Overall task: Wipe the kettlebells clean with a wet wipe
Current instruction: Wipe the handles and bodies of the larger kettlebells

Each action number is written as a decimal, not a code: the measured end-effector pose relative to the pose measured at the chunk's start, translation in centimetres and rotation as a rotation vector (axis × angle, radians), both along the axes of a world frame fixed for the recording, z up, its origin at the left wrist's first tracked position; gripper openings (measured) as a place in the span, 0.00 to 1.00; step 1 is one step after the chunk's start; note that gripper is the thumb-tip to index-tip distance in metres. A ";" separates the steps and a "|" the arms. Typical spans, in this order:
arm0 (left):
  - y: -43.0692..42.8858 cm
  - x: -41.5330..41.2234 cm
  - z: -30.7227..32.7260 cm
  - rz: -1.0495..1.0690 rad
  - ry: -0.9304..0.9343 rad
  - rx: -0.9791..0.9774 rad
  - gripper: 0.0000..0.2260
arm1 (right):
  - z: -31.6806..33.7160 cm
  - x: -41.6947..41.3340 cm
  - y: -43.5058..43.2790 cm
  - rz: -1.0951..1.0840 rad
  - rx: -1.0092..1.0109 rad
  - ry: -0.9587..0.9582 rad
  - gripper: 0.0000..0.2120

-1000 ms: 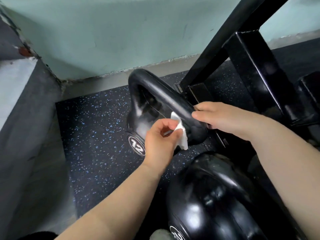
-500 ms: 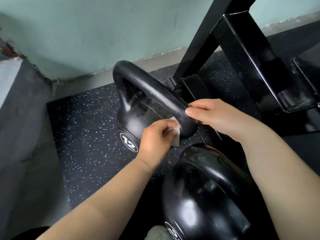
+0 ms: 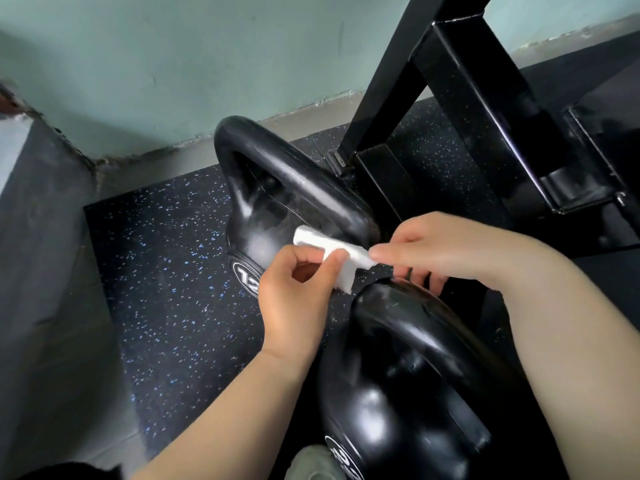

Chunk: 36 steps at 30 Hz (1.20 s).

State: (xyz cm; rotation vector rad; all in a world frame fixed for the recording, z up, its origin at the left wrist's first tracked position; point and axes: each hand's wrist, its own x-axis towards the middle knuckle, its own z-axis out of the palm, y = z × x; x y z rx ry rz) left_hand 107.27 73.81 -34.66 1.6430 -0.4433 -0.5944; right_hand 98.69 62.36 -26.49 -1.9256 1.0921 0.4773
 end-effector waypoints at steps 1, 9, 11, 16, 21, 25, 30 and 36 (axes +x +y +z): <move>0.0 -0.1 0.7 -0.017 -0.003 -0.041 0.09 | 0.0 0.0 0.2 0.029 -0.001 -0.037 0.11; 0.7 1.3 2.0 -0.232 -0.404 -0.128 0.06 | 1.3 -0.8 -0.8 -0.123 -0.160 -0.347 0.07; 0.2 3.5 2.1 -0.194 -0.637 -0.099 0.10 | 1.4 -1.3 -1.4 -0.107 -0.206 -0.273 0.08; -3.0 7.4 1.6 -0.285 -0.884 0.085 0.19 | -0.4 1.7 -1.5 -0.051 -0.456 -0.269 0.20; -3.8 8.2 -0.4 -0.311 -1.008 0.048 0.18 | -1.7 3.0 -1.2 0.018 -0.561 -0.289 0.12; -3.7 8.4 -0.7 -0.333 -1.025 0.037 0.21 | -2.4 1.9 -1.3 -0.143 -0.176 -0.474 0.07; -3.7 8.4 -1.0 -0.348 -1.033 0.061 0.20 | -3.1 0.8 -0.9 -0.142 -0.156 -0.528 0.14; -3.8 8.4 -1.4 -0.348 -1.030 0.071 0.21 | -4.5 0.2 -1.1 -0.054 -0.230 -0.436 0.18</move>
